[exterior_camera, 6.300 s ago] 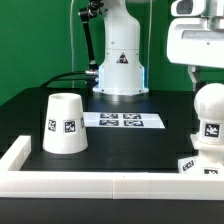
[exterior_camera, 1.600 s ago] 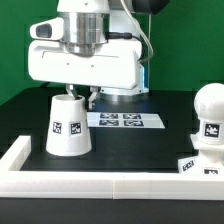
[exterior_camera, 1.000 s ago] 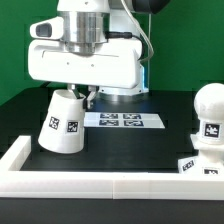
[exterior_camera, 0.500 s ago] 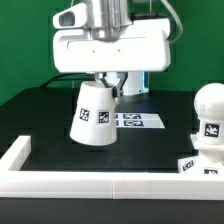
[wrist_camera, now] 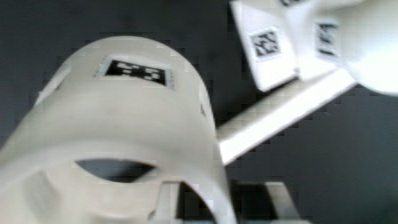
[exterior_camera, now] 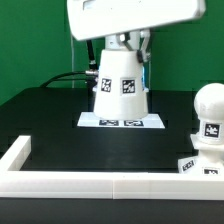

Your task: Assemble lamp

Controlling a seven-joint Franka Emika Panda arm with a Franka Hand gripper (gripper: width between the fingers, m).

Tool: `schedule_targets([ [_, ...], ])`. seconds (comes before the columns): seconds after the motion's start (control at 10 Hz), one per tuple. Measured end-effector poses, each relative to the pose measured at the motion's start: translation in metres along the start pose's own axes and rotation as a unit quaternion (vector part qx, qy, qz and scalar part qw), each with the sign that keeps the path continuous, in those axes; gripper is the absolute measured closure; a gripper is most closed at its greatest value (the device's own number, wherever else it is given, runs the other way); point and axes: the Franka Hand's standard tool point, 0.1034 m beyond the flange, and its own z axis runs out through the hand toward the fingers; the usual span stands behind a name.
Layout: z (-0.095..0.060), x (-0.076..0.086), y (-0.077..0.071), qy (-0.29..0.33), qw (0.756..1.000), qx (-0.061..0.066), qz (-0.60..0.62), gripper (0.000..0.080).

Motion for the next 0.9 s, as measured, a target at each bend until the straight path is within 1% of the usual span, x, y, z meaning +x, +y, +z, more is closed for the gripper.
schedule_targets([
  [0.1,-0.004,0.01,-0.01,-0.001,1.0,0.001,0.005,0.0755],
  [0.4,0.0,0.009,-0.006,0.0,1.0,-0.002,0.003,0.0754],
  [0.5,0.001,0.009,-0.006,0.0,1.0,-0.002,0.003,0.0754],
  [0.6,-0.001,0.007,-0.009,-0.004,1.0,-0.001,0.013,0.0754],
  [0.7,-0.013,0.0,-0.025,-0.021,0.999,0.003,0.037,0.0754],
  [0.8,-0.024,0.002,-0.042,-0.025,0.998,0.008,0.051,0.0754],
  [0.9,-0.032,0.002,-0.058,-0.029,0.997,0.011,0.067,0.0754],
])
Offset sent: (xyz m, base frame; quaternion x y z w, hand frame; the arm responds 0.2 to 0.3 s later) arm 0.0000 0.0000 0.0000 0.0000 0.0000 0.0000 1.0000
